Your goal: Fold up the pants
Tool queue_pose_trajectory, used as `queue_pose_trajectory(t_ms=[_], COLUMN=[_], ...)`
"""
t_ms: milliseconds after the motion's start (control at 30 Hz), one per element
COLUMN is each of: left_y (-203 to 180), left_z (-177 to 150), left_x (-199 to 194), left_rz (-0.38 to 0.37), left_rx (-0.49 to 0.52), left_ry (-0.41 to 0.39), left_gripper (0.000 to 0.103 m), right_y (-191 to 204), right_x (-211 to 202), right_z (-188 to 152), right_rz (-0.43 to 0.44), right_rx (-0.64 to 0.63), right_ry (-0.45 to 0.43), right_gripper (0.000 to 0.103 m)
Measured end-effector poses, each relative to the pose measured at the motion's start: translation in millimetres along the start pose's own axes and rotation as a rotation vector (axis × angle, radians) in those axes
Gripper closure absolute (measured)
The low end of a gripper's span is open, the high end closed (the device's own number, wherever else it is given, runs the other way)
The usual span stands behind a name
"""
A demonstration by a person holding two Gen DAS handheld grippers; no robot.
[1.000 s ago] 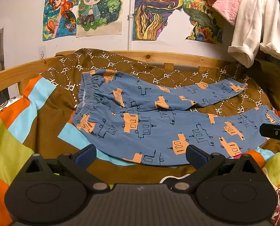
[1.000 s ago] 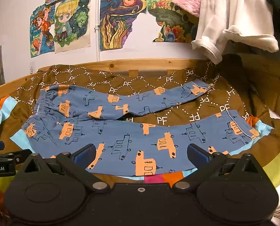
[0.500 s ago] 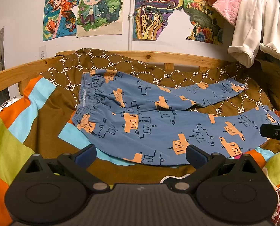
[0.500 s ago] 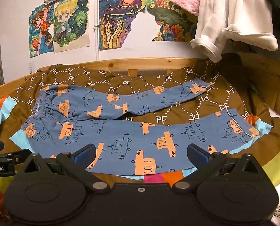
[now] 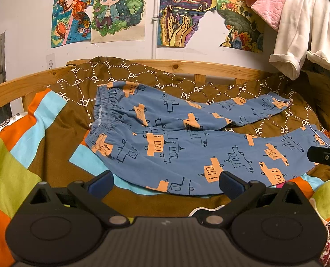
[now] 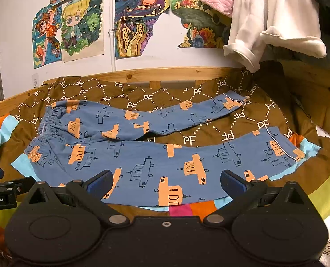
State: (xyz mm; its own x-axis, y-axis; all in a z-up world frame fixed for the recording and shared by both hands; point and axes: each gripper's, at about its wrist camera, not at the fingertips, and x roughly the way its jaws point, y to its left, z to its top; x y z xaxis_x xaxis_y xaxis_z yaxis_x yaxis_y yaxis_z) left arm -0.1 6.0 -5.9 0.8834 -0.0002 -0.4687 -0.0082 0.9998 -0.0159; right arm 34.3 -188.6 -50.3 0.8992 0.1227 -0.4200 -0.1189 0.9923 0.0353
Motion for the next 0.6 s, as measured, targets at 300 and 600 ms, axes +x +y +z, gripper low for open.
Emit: queue_pose_trajectory(t_ms=[300,600], left_y=[2.6,1.0], left_z=[-3.2,-2.7], left_x=[2.4,7.4], left_rz=[-0.003,-0.005], left_rx=[-0.007,-0.024], left_ry=[0.017,0.07], left_gripper=[0.0,0.0], right_y=[-1.8,-0.5], right_x=[3.5,5.7], right_z=[-0.7,-5.4], right_rz=[0.0,-0.001], right_rx=[0.002,0.004], right_ry=[0.009,0.024], right_gripper=[0.001,0.001])
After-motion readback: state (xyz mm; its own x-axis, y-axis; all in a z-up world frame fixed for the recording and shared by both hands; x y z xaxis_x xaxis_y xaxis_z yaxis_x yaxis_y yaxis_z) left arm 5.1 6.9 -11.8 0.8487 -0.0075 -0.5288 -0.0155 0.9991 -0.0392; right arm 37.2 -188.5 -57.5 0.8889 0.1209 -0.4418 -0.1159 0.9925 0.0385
